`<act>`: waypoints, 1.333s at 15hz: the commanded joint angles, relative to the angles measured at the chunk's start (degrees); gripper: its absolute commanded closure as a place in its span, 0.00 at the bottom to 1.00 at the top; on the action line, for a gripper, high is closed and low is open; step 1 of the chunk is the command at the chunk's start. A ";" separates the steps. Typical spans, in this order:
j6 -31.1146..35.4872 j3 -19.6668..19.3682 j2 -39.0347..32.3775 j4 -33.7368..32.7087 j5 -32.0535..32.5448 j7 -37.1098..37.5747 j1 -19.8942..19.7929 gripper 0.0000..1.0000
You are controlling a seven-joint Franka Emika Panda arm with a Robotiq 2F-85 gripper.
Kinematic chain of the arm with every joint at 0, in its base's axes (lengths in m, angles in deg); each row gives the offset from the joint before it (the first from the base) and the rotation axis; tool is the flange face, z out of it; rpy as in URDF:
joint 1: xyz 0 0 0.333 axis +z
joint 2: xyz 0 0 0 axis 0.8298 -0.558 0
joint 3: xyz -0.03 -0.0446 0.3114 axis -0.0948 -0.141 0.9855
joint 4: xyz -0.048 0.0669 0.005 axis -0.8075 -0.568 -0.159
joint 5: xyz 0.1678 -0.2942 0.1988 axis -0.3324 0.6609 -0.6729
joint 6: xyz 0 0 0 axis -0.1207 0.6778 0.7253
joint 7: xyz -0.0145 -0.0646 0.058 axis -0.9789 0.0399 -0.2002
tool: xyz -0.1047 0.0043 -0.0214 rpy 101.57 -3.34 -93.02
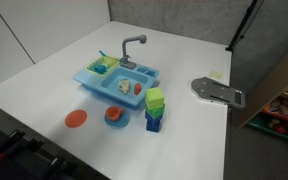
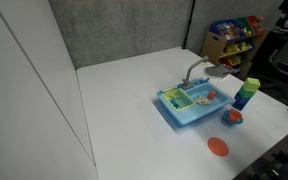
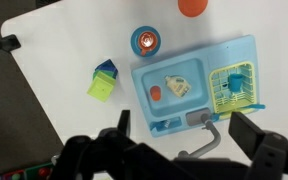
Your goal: Take the green block out of the sink and place it on top of the stack
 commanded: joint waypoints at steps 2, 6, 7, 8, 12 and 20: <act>-4.53 0.58 2.19 0.73 -1.80 -4.57 0.24 0.00; -6.85 1.96 3.69 2.06 -1.82 -5.70 1.14 0.00; -7.19 2.46 4.10 2.64 -1.77 -5.76 1.50 0.00; -7.47 2.98 4.56 3.20 -1.75 -5.70 1.89 0.00; -8.08 5.03 6.60 5.98 -1.54 -5.59 3.57 0.00; -8.71 6.03 7.75 7.17 -1.46 -5.59 4.52 0.00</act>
